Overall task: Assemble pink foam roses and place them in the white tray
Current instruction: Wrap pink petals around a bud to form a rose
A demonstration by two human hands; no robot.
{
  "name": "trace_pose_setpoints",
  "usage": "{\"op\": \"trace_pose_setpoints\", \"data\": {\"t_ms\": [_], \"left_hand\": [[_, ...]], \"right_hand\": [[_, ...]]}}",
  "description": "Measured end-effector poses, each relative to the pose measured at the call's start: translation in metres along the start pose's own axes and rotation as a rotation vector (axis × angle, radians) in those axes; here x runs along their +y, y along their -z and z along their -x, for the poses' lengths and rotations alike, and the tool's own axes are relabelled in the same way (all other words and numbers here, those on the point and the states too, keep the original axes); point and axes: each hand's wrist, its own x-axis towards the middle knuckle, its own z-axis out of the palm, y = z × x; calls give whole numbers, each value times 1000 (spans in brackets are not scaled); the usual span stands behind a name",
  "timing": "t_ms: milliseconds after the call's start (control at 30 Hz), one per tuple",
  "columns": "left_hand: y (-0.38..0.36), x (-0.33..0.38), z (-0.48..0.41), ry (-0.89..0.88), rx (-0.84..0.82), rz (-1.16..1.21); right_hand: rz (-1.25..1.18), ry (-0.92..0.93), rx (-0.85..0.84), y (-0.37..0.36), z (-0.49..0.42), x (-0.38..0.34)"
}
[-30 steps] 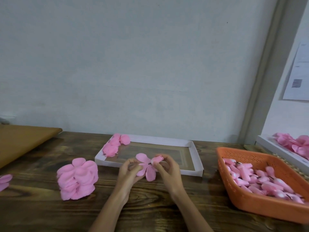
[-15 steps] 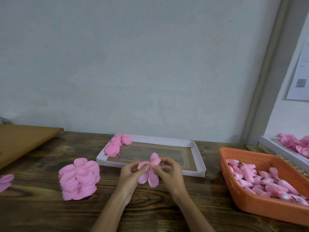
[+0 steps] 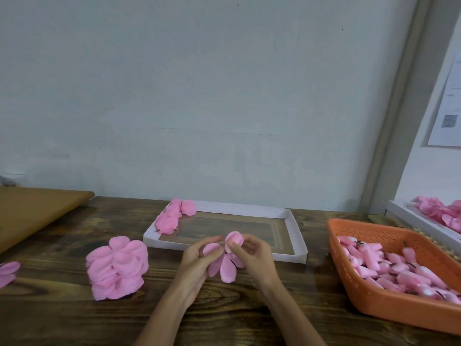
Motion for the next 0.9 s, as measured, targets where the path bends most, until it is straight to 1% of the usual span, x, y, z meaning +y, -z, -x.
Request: {"op": "trace_pose_setpoints", "data": {"t_ms": [100,200,333,400,500,600,800,900], "left_hand": [[-1,-2,1,-5,62,8],[1,-5,1,-13,173,-49],[-1,-3,1,-26,294,-95],[-3,-3,2,-79,317,-133],[-7,-1,3,-119,312,-175],[-10,1,5,-137,268,-180],[-11,0,5,-172,149,-182],[-12,2,5,-168,123,-200]], "right_hand": [[30,53,19,-2,2,2],[98,95,18,-4,5,1],[206,125,-66,-6,9,0],[267,139,-85,-8,11,-1],[341,179,-83,-10,9,0],[372,140,-49,-10,8,4],[338,130,16,-7,4,9],[301,132,52,-6,4,7]]}}
